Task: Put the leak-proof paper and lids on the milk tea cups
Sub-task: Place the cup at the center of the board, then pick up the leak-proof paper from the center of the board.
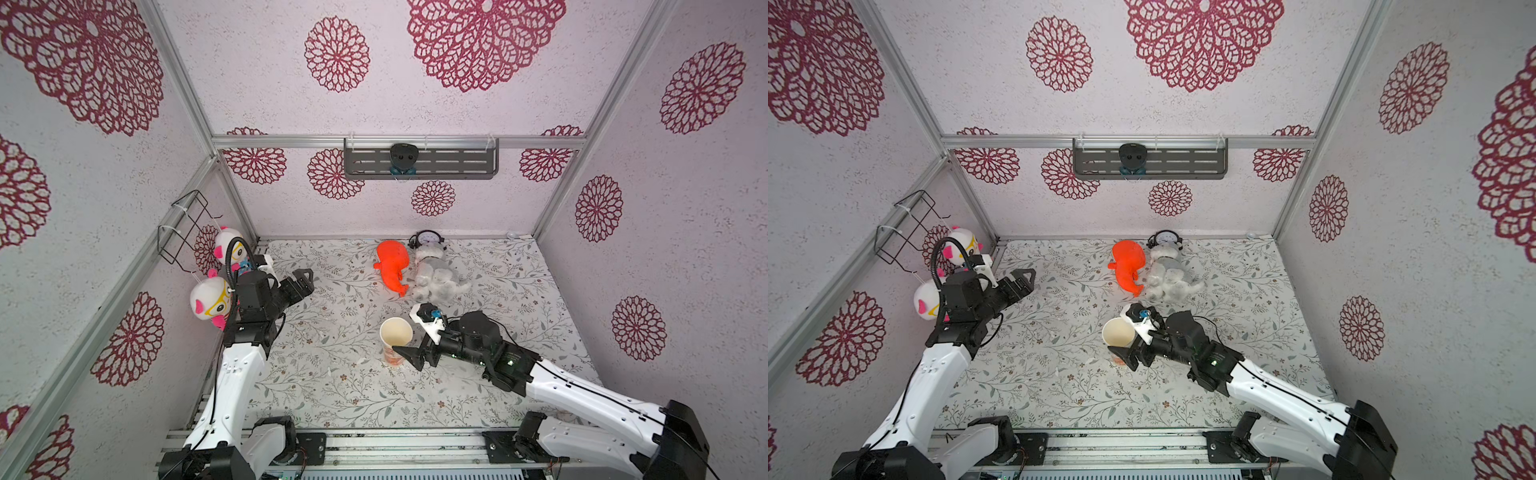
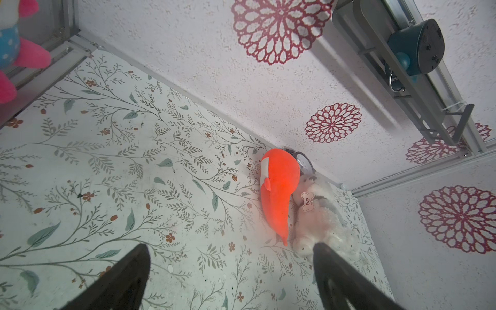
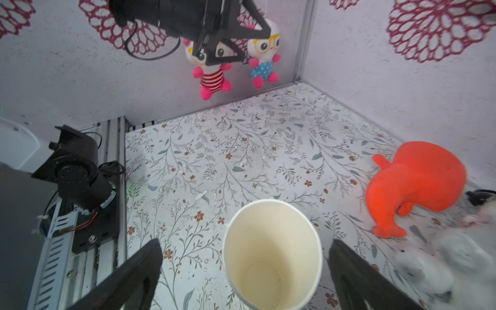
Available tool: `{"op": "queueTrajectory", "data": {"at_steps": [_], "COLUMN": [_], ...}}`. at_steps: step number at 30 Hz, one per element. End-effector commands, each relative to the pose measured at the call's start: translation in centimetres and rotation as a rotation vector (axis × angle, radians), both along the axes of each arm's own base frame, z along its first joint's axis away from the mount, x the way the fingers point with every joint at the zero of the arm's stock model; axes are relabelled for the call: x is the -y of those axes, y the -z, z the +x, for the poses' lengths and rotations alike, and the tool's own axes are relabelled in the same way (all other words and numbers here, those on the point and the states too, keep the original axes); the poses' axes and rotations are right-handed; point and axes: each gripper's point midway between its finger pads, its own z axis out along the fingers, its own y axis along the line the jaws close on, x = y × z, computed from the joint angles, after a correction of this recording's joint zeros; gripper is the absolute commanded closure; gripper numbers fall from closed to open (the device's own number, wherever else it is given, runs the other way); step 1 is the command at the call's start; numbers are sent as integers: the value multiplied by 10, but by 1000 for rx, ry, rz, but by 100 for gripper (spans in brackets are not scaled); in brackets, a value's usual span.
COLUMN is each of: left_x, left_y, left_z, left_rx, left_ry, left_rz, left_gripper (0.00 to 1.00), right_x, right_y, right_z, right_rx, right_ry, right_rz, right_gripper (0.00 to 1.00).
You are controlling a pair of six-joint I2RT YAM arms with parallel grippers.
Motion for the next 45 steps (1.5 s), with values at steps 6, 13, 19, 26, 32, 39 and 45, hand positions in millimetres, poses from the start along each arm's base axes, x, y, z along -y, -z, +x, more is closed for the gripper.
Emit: {"op": "queueTrajectory", "data": {"at_steps": [6, 13, 19, 26, 32, 39, 45], "left_x": [2, 1, 1, 1, 1, 0, 0], "left_y": [-10, -10, -12, -10, -8, -2, 1], "left_z": [6, 6, 4, 3, 4, 6, 8], "left_rx": [14, 11, 17, 18, 10, -1, -11], "left_ry": [12, 7, 7, 2, 6, 3, 1], "left_rz": [10, 15, 17, 13, 10, 9, 12], "left_gripper": [3, 3, 3, 3, 2, 3, 2], "right_x": [63, 163, 219, 181, 205, 194, 194], "right_y": [0, 48, 102, 159, 210, 234, 252], "right_z": [35, 43, 22, 10, -13, -23, -26], "right_rx": [-113, -399, -594, -837, -958, -1052, -1081], "right_ry": [403, 835, 1131, 982, 1111, 1072, 1077], "right_rz": [33, -8, -119, -202, -442, -428, -489], "right_gripper": [1, 1, 1, 1, 13, 33, 48]}}
